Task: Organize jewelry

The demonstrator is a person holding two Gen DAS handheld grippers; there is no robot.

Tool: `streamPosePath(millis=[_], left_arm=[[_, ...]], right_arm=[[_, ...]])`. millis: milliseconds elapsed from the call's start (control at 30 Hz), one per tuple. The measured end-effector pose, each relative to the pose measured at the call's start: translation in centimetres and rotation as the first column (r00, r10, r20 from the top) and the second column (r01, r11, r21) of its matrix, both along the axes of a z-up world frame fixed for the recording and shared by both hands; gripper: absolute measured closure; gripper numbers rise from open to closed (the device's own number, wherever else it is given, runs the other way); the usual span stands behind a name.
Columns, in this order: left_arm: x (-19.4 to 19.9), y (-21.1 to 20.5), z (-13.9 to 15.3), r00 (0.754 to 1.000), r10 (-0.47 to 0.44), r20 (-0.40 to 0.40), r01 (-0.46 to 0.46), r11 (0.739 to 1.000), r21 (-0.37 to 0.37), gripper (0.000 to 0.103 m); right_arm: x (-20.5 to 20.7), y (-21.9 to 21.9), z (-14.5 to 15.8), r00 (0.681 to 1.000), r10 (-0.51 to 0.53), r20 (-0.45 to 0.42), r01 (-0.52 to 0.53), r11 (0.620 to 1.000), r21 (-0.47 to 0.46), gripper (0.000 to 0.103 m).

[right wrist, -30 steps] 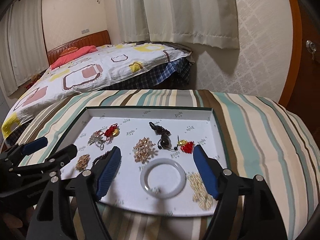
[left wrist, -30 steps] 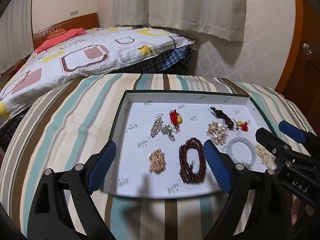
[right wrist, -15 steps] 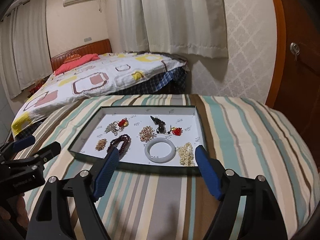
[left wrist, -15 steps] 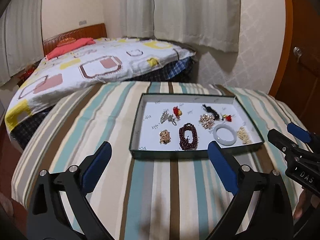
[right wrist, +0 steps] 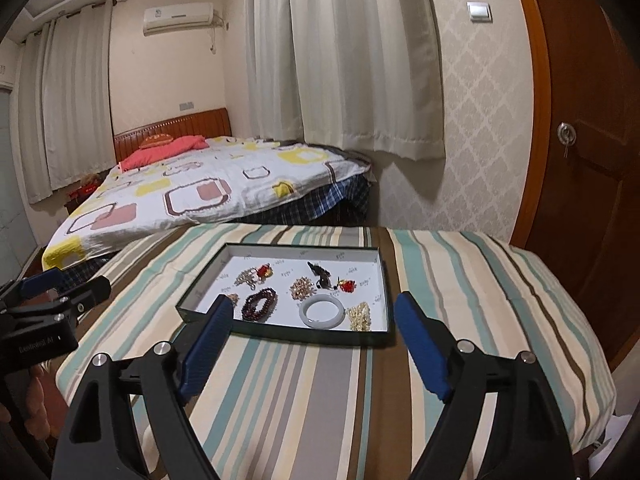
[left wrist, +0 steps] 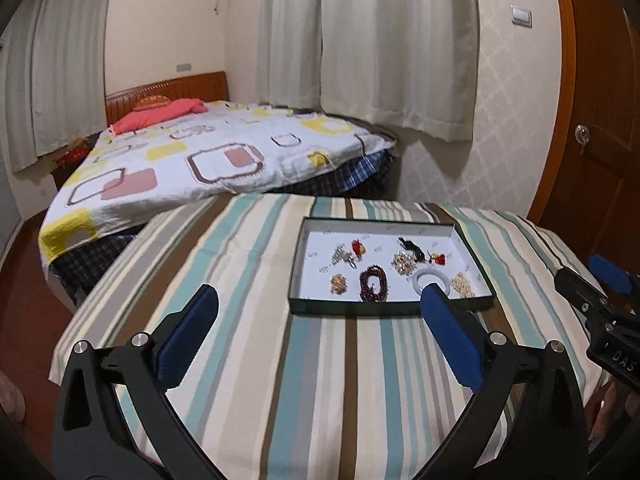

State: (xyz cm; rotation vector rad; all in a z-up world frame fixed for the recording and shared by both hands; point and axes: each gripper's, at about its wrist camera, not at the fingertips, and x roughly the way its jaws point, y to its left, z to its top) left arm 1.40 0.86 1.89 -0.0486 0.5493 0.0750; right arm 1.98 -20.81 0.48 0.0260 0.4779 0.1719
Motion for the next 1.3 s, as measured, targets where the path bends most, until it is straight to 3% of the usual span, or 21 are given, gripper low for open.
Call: streamPosePath(millis=[500,1300], left_arm=[[-5.2,0.6,4.3,0.993,0.016,0.119,-0.016,1.000,-0.006,0.004],[-6.5,0.5,4.8,0.991,0.015,0.130,-0.015,1.000,0.000,0.004]], right_arm=[[-3.8,0.5,3.1,0.995,0.018,0.093,-0.017,1.000,-0.008,0.020],[-5.0,0.5,3.6,0.992,0.014,0.126,-0.012,1.000,-0.013,0.020]])
